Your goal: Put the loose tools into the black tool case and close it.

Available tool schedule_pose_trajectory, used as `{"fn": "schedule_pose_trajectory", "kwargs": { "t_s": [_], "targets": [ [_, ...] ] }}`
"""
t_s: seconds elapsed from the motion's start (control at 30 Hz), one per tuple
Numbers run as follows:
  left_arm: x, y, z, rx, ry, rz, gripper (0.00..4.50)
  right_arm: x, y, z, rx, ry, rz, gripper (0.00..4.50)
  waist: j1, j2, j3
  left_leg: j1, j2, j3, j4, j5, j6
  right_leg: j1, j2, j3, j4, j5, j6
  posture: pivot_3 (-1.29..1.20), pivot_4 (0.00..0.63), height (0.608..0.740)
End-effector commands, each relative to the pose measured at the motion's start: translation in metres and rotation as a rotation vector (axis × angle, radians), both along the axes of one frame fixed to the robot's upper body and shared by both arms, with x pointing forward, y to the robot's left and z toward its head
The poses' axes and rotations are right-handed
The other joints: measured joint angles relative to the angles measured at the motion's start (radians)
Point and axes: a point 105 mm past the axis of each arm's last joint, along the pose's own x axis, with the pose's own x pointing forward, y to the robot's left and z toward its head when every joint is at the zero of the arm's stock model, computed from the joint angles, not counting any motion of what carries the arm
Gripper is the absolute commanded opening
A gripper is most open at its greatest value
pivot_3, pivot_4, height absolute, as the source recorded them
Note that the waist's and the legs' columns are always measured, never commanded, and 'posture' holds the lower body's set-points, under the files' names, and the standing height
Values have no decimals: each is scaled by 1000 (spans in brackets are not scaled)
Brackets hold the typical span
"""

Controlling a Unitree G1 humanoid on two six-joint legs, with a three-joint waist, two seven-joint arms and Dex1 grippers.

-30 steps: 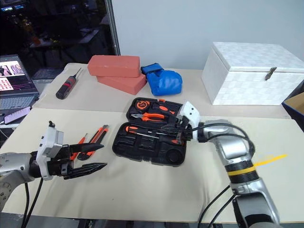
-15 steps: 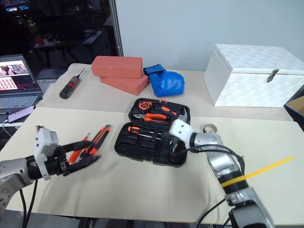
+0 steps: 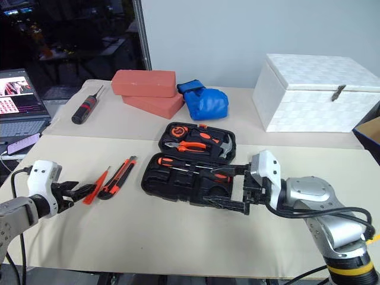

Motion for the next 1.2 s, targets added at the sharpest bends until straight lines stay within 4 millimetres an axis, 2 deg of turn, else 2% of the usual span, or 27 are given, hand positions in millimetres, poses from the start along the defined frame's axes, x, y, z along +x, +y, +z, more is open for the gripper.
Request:
{"fn": "schedule_pose_trajectory", "kwargs": {
  "t_s": [0.03,0.07,0.17,0.3,0.37,0.4,0.5,0.53,0.6,0.63,0.7,0.77,1.0,1.1,1.2],
  "targets": [
    [7,-5,-1,53,5,-32,3413,-5,-3,11,-3,-48,-15,4473,-1,0,0,0,0,0,0,0,0,0,0,0,-1,0,0,0,150,740],
    [8,-6,-4,57,15,-34,3413,-6,-3,11,-5,-48,-18,4473,-1,0,0,0,0,0,0,0,0,0,0,0,-1,0,0,0,150,740],
    [7,-16,-13,46,42,-83,2673,-9,-5,11,-11,-53,-36,4500,2,0,0,0,0,1,0,0,0,0,-1,0,-1,0,0,0,150,740],
    [6,-18,-16,39,45,-84,1118,-12,-6,12,-16,-53,-43,4500,8,0,0,-1,0,1,-1,0,0,0,-1,0,-1,0,1,0,150,740],
    [8,-17,-8,32,-7,-100,512,-14,-7,14,-11,-59,-39,4500,13,0,0,-1,0,1,-1,0,0,0,-1,0,-2,-1,1,0,150,740],
    [9,-17,-4,29,-29,-109,468,-15,-7,15,-10,-61,-38,4500,15,0,0,-1,0,1,-1,0,0,0,-1,0,-2,-1,1,0,150,740],
    [11,-34,41,-100,-209,-273,468,-18,-7,20,21,-75,-36,4500,20,-1,0,-2,0,1,0,0,0,-1,-1,0,-2,0,1,0,150,740],
    [9,-45,58,-93,-237,-397,468,-21,-9,22,26,-79,-35,4500,21,-1,0,-3,0,1,0,0,0,-2,-1,0,-2,0,1,0,150,740],
    [6,-59,73,-65,-236,-558,468,-25,-11,24,28,-84,-35,4500,26,-2,1,-6,0,1,0,0,0,-4,-1,-1,-2,0,1,0,150,740],
    [8,-74,78,-35,-218,-676,468,-28,-14,24,22,-93,-49,4500,28,-2,1,-7,1,0,0,0,0,-4,-1,-2,-2,0,0,0,150,740],
    [11,-110,76,85,-181,-949,468,-33,-24,23,-5,-102,-91,4500,45,-1,1,-7,0,1,0,0,0,-4,-2,-2,-3,0,1,0,150,740],
    [18,-127,70,168,-161,-1093,468,-36,-30,22,-27,-104,-125,4500,52,1,0,-7,-1,1,0,0,0,-2,-3,-2,-6,-1,1,0,150,740],
    [76,-191,44,376,-123,-1329,468,-56,-48,20,-91,-100,-247,4500,48,1,0,-12,-1,1,2,4,9,0,0,0,-12,2,6,0,150,740],
    [89,-200,37,430,-104,-1374,468,-62,-49,20,-99,-99,-265,4500,44,1,0,-14,-1,-1,2,4,9,-2,1,0,-12,3,8,0,150,740],
    [91,-204,31,485,-84,-1469,468,-65,-47,20,-100,-96,-279,4500,31,1,0,-14,-1,-1,2,4,10,-1,1,0,-12,4,10,0,150,740]
  ]
}}
